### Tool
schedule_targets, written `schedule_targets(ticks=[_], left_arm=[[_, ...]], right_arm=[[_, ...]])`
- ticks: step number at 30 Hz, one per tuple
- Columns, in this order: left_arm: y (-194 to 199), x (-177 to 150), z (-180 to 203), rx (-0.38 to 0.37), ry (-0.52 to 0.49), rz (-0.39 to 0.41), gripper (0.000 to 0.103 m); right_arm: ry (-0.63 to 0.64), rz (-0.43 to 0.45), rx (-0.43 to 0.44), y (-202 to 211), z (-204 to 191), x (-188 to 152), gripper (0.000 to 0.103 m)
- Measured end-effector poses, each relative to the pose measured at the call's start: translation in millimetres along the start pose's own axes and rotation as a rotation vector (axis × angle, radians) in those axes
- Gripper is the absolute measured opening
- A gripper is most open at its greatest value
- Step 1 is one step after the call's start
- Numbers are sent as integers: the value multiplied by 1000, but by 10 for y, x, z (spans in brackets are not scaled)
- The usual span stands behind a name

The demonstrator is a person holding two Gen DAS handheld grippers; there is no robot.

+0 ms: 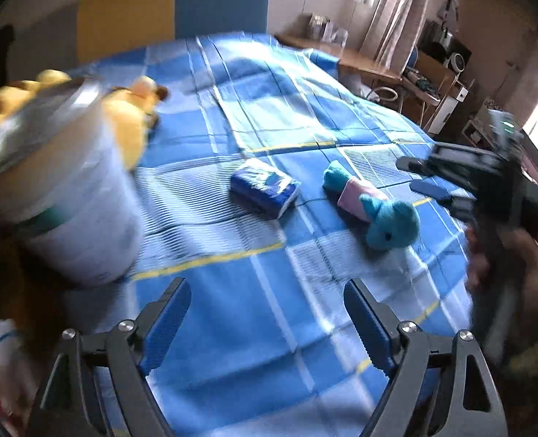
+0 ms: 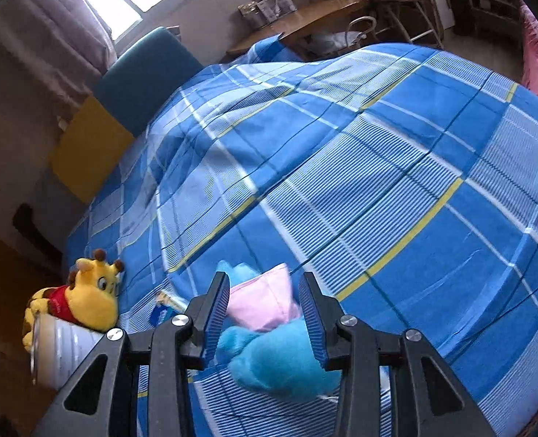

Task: Organize soft objects
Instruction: 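Grasp the blue Tempo tissue pack with left tool while right grasps the teal plush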

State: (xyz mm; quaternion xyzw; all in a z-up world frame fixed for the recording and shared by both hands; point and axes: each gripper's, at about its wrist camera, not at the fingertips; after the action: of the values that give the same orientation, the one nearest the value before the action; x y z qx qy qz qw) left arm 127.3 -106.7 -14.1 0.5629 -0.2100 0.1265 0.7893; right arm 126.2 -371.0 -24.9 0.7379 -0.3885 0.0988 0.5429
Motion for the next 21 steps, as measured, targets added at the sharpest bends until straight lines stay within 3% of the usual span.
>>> schedule_targets(ticks=[4, 10, 12, 21], left_arm=[[-477, 321, 75, 20, 82, -67, 87], [-985, 747, -71, -9, 365, -175, 87], [-1089, 837, -65, -7, 416, -181, 87], [-1498, 1032, 150, 142, 402, -202, 88]], right_arm=[[4, -10, 38, -20, -46, 1, 40], [5, 0, 79, 14, -86, 15, 40], [2, 3, 88, 16, -93, 18, 40], [-18, 2, 129, 28, -95, 6, 40]])
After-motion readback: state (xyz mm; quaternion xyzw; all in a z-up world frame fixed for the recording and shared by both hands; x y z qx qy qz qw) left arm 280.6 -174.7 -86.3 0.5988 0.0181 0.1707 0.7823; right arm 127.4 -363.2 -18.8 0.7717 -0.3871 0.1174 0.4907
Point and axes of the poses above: each gripper's, at about its wrist camera, not at the fingertips, and y roughly against the way its jaws point, z to its right, x to its top, and after that the axes turned 14 degrees about y, right-handed
